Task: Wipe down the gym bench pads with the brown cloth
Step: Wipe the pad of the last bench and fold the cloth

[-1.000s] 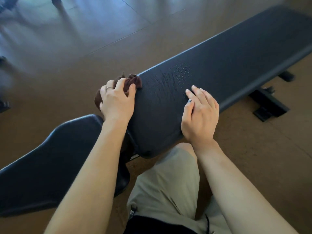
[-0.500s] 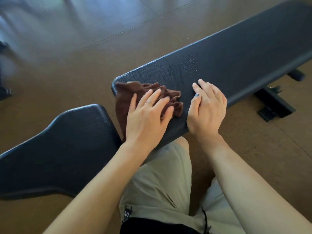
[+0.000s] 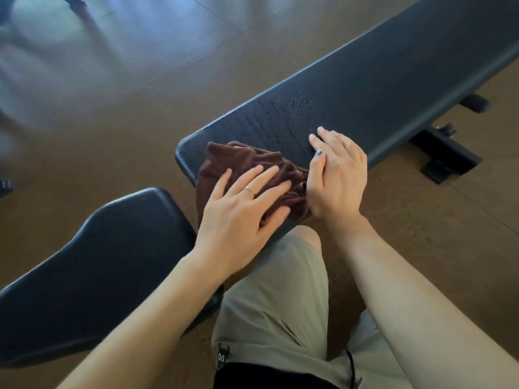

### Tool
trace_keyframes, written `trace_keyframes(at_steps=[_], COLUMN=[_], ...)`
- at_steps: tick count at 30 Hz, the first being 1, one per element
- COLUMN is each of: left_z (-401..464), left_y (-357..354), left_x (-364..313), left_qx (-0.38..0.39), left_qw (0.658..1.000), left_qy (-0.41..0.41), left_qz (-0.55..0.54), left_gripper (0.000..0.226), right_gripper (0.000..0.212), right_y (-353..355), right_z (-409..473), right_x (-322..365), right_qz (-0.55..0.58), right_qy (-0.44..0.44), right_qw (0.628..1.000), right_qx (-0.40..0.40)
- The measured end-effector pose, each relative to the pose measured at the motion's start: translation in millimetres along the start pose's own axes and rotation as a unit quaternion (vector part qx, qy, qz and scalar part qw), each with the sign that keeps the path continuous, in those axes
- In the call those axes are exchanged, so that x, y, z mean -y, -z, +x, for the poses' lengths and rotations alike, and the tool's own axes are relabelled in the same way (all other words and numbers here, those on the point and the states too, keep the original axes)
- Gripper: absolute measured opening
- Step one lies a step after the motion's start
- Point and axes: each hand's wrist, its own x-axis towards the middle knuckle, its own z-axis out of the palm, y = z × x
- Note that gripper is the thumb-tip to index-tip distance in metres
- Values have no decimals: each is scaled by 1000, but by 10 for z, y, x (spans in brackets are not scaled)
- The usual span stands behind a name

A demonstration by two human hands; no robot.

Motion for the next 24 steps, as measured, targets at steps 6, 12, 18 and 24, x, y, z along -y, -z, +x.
trace_keyframes(at_steps=[6, 12, 18, 24], left_z=[991, 855, 46, 1011], left_y=[-18, -39, 36, -151], left_x=[496, 374, 114, 48], left_qx=[42, 31, 57, 74], left_qw=[998, 999, 995, 993], left_qy=[44, 37, -82, -85], left_qz=[12, 3, 20, 23], left_gripper=[47, 48, 52, 55], right_gripper=[53, 55, 60, 52], right_y=[16, 62, 50, 109], right_z=[9, 58, 257, 241], right_x=[12, 6, -102, -94], right_qz=[-6, 16, -8, 18], right_qy=[-6, -12, -77, -84], right_qw=[1000, 999, 996, 996], right_qx=[6, 36, 33, 32])
